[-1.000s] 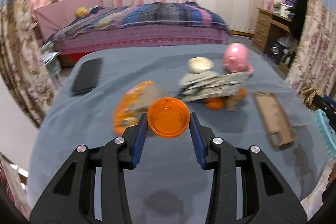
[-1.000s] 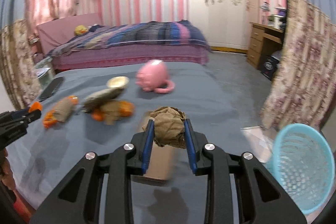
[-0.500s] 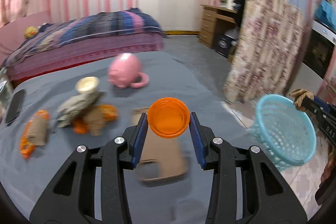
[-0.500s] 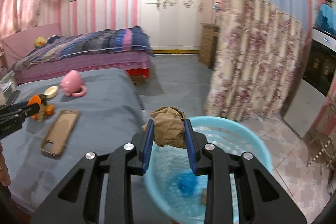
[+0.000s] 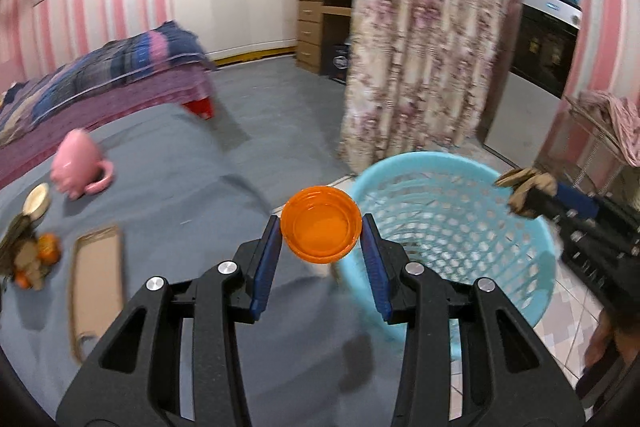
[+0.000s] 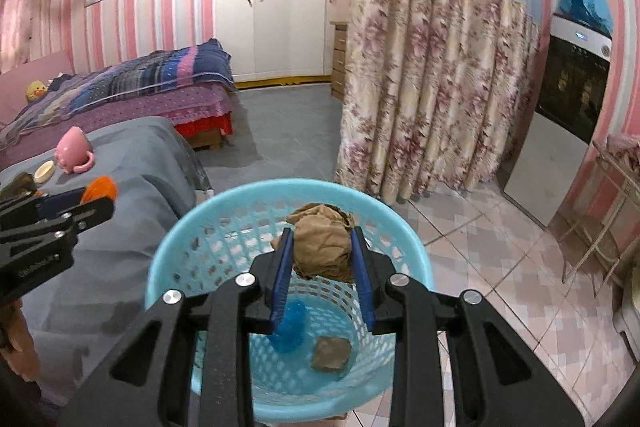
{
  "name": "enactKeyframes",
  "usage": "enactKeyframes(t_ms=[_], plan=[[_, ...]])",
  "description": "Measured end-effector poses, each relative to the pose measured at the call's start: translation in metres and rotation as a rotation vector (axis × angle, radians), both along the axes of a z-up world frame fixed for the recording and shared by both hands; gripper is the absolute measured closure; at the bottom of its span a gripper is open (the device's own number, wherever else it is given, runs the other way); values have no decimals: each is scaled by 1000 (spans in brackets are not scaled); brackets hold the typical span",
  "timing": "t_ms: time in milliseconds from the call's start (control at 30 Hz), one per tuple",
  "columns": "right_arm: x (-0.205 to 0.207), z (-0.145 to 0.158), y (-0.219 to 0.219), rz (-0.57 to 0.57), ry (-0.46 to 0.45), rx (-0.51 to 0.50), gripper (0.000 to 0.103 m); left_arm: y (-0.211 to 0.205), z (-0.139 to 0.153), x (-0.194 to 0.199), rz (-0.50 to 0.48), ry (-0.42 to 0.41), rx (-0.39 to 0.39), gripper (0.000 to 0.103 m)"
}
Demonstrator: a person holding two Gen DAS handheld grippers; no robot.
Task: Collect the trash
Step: 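Carry cap and paper bag to the blue basket and release both, then return both tools over the table toward the snack wrapper and tube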
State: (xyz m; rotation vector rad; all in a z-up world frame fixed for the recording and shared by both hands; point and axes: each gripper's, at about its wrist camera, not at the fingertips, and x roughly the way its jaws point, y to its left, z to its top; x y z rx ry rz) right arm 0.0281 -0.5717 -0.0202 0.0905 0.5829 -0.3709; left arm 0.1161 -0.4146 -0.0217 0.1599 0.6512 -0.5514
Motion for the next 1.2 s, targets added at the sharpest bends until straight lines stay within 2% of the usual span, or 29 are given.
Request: enactKeyframes(t_ms=[167, 200, 233, 300, 400, 533, 700, 967, 1000, 1033, 1067, 1100, 1200], plan=[[-3, -9, -17, -32, 2, 28, 74, -35, -2, 3, -55, 8, 7, 63], [-3, -10, -19, -36, 3, 29, 74, -40, -2, 4, -58, 4, 14, 56], [-3, -10, -22, -40, 4, 32, 74, -44, -2, 4, -65, 2, 22, 40], [-2, -11, -24, -42, 5, 35, 74, -48, -2, 3, -64, -14, 33, 25], [-2, -11, -24, -42, 8, 34, 74, -45, 0, 1, -62, -34, 53, 24], [1, -15, -20, -39, 24, 41, 74, -32, 0, 9, -26, -7, 53, 14], [10, -22, -10, -33, 42, 50, 74, -6, -3, 17, 20, 21, 43, 13], [32, -29, 1, -37, 72, 65, 73, 24, -1, 22, 73, 13, 42, 10], [34, -30, 1, -47, 77, 60, 71, 27, 0, 22, 77, 9, 43, 10], [35, -30, 0, -51, 81, 61, 58, 30, 1, 23, 82, 5, 43, 10], [36, -30, 0, -54, 80, 63, 40, 32, 3, 22, 85, 3, 42, 10], [36, -29, 0, -58, 76, 63, 34, 36, 5, 23, 89, 2, 38, 10], [36, -26, 3, -63, 75, 53, 31, 50, 10, 21, 97, 3, 19, 10]])
